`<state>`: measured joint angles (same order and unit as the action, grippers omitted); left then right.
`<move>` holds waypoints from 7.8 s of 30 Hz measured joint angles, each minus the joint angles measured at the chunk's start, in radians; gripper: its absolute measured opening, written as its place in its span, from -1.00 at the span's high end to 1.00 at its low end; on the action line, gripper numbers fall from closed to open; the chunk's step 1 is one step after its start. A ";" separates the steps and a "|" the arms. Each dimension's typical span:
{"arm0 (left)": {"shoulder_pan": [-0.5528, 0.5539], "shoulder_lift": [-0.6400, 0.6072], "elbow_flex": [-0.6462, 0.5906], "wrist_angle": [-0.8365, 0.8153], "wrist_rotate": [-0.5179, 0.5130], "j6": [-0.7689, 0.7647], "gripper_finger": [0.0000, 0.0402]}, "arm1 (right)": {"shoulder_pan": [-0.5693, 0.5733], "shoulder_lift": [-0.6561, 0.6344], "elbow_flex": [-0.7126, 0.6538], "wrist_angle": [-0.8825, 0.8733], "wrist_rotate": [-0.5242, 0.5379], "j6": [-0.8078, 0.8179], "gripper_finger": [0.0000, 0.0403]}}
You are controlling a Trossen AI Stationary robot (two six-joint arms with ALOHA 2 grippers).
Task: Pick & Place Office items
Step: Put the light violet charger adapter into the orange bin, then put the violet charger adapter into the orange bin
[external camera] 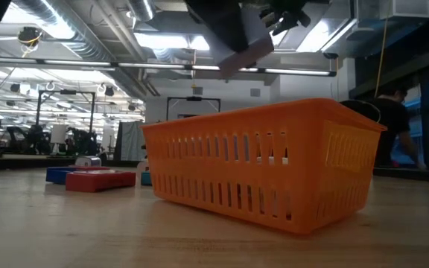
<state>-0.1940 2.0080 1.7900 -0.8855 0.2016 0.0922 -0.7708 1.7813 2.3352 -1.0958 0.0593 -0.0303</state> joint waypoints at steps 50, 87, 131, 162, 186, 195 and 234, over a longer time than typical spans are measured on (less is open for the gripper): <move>0.066 0.101 0.046 0.187 -0.114 0.026 0.16 | 0.007 0.000 -0.001 0.051 -0.083 0.022 -0.05; 0.353 0.105 -0.171 -0.282 -0.259 0.259 -0.12 | 0.008 -0.002 0.020 0.082 -0.213 0.072 -0.04; 0.141 -0.242 -0.620 -0.151 -0.277 0.425 -0.15 | 0.048 0.000 0.021 0.075 -0.258 0.177 -0.04; 0.555 -0.331 -0.456 -0.222 -0.263 -0.127 -0.15 | 0.048 0.000 0.021 0.074 -0.233 0.113 -0.05; 0.557 -0.526 -0.439 0.605 -0.644 -0.010 0.02 | 0.048 0.000 0.021 0.077 -0.285 0.116 -0.05; 0.653 -0.533 -0.401 0.326 -0.679 -0.024 -0.04 | 0.048 0.000 0.021 0.076 -0.288 0.132 -0.04; 0.560 -0.631 -0.922 -0.134 -0.535 -0.049 0.13 | 0.114 0.000 0.021 0.042 -0.288 0.156 -0.04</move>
<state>0.3656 1.3767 0.8684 -1.0199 -0.3333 0.0427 -0.6571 1.7809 2.3558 -1.0533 -0.2287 0.1261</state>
